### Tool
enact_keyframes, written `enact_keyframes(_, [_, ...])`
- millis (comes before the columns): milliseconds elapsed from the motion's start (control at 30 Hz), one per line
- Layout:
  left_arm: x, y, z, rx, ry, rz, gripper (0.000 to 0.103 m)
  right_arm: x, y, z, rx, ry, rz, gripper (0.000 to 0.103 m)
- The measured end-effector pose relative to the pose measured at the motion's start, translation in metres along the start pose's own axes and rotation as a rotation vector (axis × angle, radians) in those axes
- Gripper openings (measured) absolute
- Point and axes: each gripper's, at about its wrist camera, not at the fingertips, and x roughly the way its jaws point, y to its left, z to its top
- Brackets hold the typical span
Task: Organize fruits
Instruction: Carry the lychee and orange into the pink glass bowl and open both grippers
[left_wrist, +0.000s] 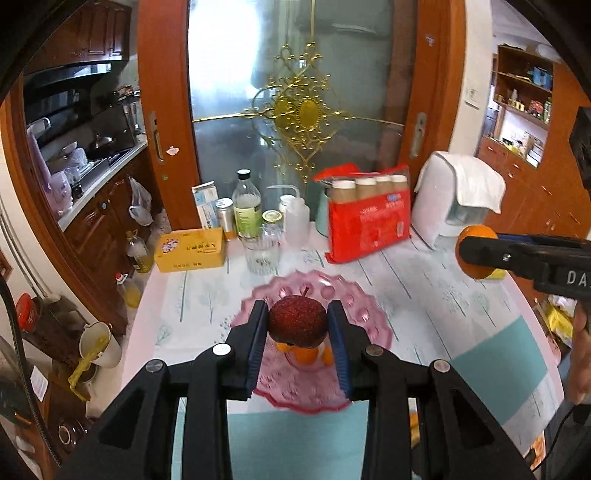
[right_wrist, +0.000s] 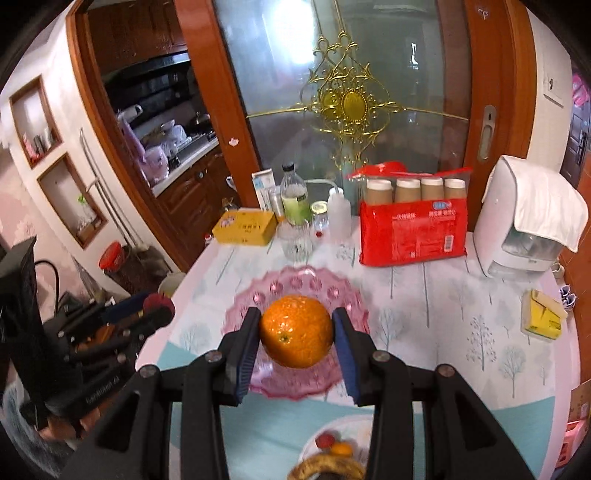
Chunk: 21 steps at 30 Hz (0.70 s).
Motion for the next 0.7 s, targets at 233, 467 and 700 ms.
enact_keyframes(233, [0.068, 0.011, 0.003, -0.071, 0.087, 0.024, 0.031, 0.072, -0.008, 0.008, 0.018, 0.060, -0.025, 0.040])
enact_keyframes(467, [0.151, 0.018, -0.032, -0.132, 0.227, 0.039, 0.031, 0.157, -0.031, -0.017, 0.049, 0.193, -0.020, 0.040])
enact_keyframes(700, [0.206, 0.018, -0.072, -0.165, 0.337, 0.047, 0.031, 0.223, -0.041, -0.046, 0.061, 0.309, -0.017, 0.040])
